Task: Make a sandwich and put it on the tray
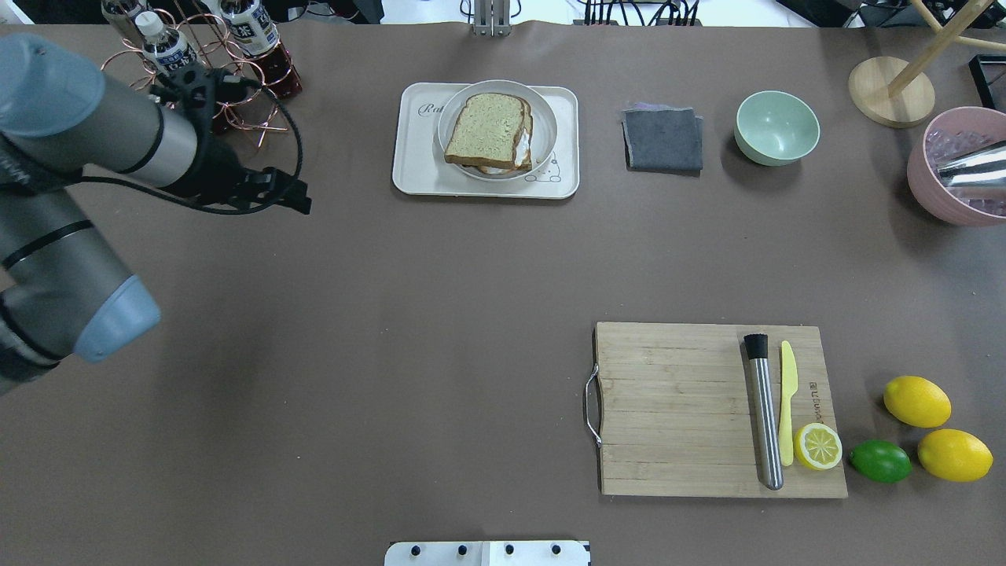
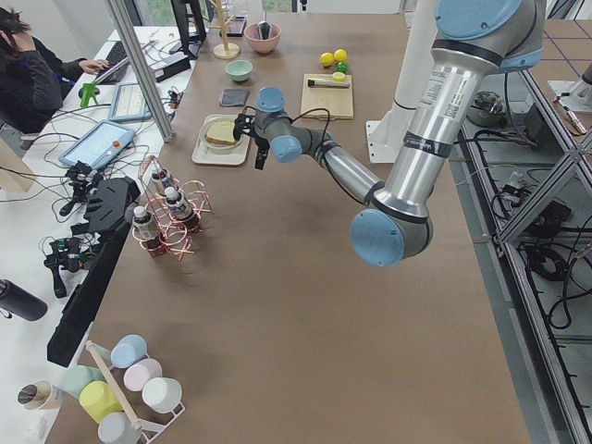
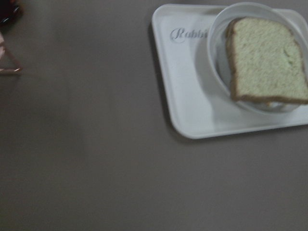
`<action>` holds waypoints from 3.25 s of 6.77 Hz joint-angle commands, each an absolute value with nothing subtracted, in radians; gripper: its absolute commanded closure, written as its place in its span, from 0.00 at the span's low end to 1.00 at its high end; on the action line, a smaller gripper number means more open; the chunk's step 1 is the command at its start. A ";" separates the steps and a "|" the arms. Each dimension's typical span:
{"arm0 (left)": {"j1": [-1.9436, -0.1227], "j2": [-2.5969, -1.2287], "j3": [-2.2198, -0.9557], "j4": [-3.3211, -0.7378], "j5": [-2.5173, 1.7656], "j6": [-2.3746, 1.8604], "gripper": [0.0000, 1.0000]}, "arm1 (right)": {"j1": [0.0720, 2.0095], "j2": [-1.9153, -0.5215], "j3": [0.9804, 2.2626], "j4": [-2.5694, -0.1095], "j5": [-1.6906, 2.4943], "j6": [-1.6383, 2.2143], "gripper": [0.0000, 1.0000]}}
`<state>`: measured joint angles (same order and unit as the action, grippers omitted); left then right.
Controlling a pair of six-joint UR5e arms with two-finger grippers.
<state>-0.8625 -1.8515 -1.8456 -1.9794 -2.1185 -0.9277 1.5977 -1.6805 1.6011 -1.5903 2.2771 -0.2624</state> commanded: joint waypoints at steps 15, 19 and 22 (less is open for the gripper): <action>-1.588 -1.442 -1.629 -1.503 -2.290 0.451 0.02 | 1.598 -1.687 1.586 -1.589 2.276 -0.265 0.00; -1.588 -1.442 -1.605 -1.506 -2.292 0.451 0.02 | 1.598 -1.686 1.585 -1.589 2.275 -0.267 0.00; -1.588 -1.442 -1.595 -1.508 -2.292 0.453 0.02 | 1.598 -1.684 1.588 -1.589 2.276 -0.265 0.00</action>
